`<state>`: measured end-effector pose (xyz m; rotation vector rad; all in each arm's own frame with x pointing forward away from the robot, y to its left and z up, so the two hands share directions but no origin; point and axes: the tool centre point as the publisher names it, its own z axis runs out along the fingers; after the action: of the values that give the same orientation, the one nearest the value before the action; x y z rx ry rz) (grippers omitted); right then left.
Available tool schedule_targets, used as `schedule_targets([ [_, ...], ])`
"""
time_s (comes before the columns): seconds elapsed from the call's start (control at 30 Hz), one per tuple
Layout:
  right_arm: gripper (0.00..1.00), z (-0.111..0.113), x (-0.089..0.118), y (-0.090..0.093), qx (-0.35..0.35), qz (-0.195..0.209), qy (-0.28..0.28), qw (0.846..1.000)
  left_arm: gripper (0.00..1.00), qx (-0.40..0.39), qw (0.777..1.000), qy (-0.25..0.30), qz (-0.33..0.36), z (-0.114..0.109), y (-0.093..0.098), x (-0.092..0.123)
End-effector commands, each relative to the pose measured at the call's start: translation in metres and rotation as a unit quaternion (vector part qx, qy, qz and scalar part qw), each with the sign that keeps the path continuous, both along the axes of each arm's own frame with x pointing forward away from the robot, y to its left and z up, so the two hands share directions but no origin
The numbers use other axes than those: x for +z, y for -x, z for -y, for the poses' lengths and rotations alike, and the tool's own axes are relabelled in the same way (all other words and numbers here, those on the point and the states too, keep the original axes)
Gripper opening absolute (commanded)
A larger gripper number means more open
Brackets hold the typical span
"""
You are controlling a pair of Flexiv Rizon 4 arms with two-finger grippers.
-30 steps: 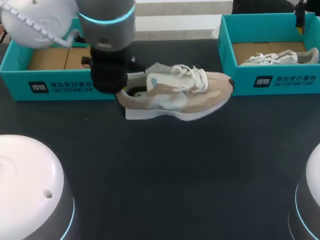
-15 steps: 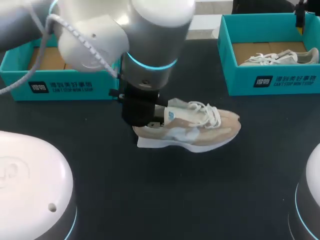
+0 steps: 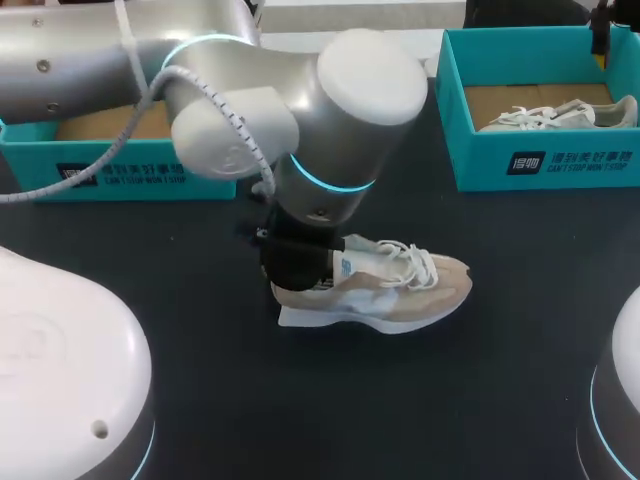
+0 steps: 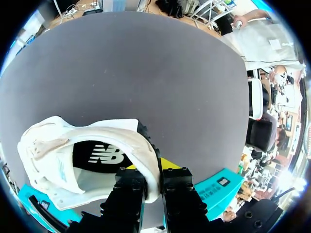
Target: Take the shoe out of the shoebox, open the shoe tongue, remove and reinsert the insole, then place the shoe into the shoebox
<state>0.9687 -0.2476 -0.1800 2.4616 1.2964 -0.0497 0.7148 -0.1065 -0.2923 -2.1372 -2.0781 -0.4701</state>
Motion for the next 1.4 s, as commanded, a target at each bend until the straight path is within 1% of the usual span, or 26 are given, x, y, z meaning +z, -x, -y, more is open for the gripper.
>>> schedule_targets([
  [0.03, 1.0, 0.0, 0.0, 0.001, 0.001, 0.001, 0.0, 1.0, 0.0, 0.004, 1.0, 0.0, -0.012, -0.004, -0.002, -0.015],
  [0.17, 1.0, 0.0, 0.0, 0.001, 0.001, 0.001, 0.0, 1.0, 0.0, -0.003, 1.0, -0.001, -0.019, -0.011, 0.003, -0.029],
  [0.27, 1.0, 0.0, 0.0, 0.001, 0.001, 0.001, 0.0, 1.0, 0.0, -0.005, 1.0, -0.002, -0.019, -0.012, 0.004, -0.031],
  [0.3, 1.0, 0.0, 0.0, 0.001, 0.001, 0.001, 0.0, 1.0, 0.0, -0.005, 1.0, -0.002, -0.019, -0.014, 0.006, -0.041],
  [0.43, 1.0, 0.0, 0.0, 0.001, 0.001, 0.001, 0.0, 1.0, 0.0, 0.002, 1.0, -0.001, -0.023, -0.014, 0.005, -0.049],
  [0.47, 1.0, 0.0, 0.0, 0.001, 0.001, 0.001, 0.0, 1.0, 0.06, 0.005, 1.0, -0.003, -0.021, -0.014, 0.005, -0.049],
  [0.5, 1.0, 0.0, 0.0, 0.001, 0.001, 0.001, 0.0, 1.0, 0.23, 0.005, 1.0, -0.002, -0.021, -0.014, 0.005, -0.05],
  [0.53, 1.0, 0.0, 0.0, 0.001, 0.001, 0.001, 0.0, 1.0, 0.57, 0.007, 1.0, -0.004, -0.014, -0.013, 0.004, -0.05],
  [0.6, 1.0, 0.0, 0.0, 0.001, 0.001, 0.001, 0.0, 1.0, 0.99, 0.01, 1.0, -0.004, -0.021, -0.013, 0.005, -0.051],
  [0.77, 1.0, 0.0, 0.0, 0.001, 0.001, 0.001, 0.0, 1.0, 1.0, 0.014, 1.0, -0.009, -0.016, -0.014, 0.005, -0.053],
  [0.83, 1.0, 0.0, 0.0, 0.001, 0.001, 0.001, 0.0, 1.0, 1.0, 0.02, 0.999, 0.008, -0.026, -0.017, 0.007, -0.042],
  [0.9, 1.0, 0.0, 0.0, 0.001, 0.001, 0.001, 0.0, 1.0, 1.0, 0.029, 0.999, 0.034, -0.031, -0.019, 0.007, -0.026],
  [0.93, 1.0, 0.0, 0.0, 0.001, 0.001, 0.001, 0.0, 1.0, 1.0, 0.035, 0.997, 0.052, -0.034, -0.021, 0.007, -0.014],
  [1.0, 1.0, 0.0, 0.0, 0.001, 0.001, 0.001, 0.0, 1.0, 1.0, 0.042, 0.996, 0.067, -0.036, -0.022, 0.007, -0.005],
  [1.03, 1.0, 0.0, 0.0, 0.001, 0.001, 0.001, 0.0, 1.0, 1.0, 0.055, 0.994, 0.086, -0.031, -0.026, 0.008, 0.01],
  [1.07, 1.0, 0.0, 0.0, 0.001, 0.001, 0.001, 0.0, 1.0, 1.0, 0.055, 0.994, 0.086, -0.031, -0.026, 0.008, 0.01],
  [1.1, 1.0, 0.0, 0.0, 0.001, 0.001, 0.001, 0.0, 1.0, 1.0, 0.072, 0.991, 0.107, -0.036, -0.03, 0.006, 0.02],
  [1.17, 1.0, 0.0, 0.0, 0.001, 0.001, 0.001, 0.0, 1.0, 1.0, 0.078, 0.99, 0.11, -0.035, -0.031, 0.006, 0.022],
  [1.23, 1.0, 0.0, 0.0, 0.001, 0.001, 0.001, 0.0, 1.0, 1.0, 0.131, 0.979, 0.151, -0.045, -0.044, 0.002, 0.038],
  [1.27, 1.0, 0.0, 0.0, 0.001, 0.001, 0.001, 0.0, 1.0, 1.0, 0.149, 0.974, 0.165, -0.051, -0.047, 0.001, 0.041],
  [1.3, 1.0, 0.0, 0.0, 0.001, 0.001, 0.001, 0.0, 1.0, 1.0, 0.149, 0.974, 0.165, -0.051, -0.047, 0.001, 0.041],
  [1.33, 1.0, 0.0, 0.0, 0.001, 0.001, 0.001, 0.0, 1.0, 1.0, 0.179, 0.964, 0.184, -0.068, -0.055, 0.002, 0.047],
  [1.37, 1.0, 0.0, 0.0, 0.001, 0.001, 0.001, 0.0, 1.0, 1.0, 0.187, 0.955, 0.202, -0.106, -0.059, 0.003, 0.049],
  [1.4, 1.0, 0.0, 0.0, 0.001, 0.001, 0.001, 0.0, 1.0, 1.0, 0.187, 0.955, 0.202, -0.106, -0.059, 0.003, 0.049],
])
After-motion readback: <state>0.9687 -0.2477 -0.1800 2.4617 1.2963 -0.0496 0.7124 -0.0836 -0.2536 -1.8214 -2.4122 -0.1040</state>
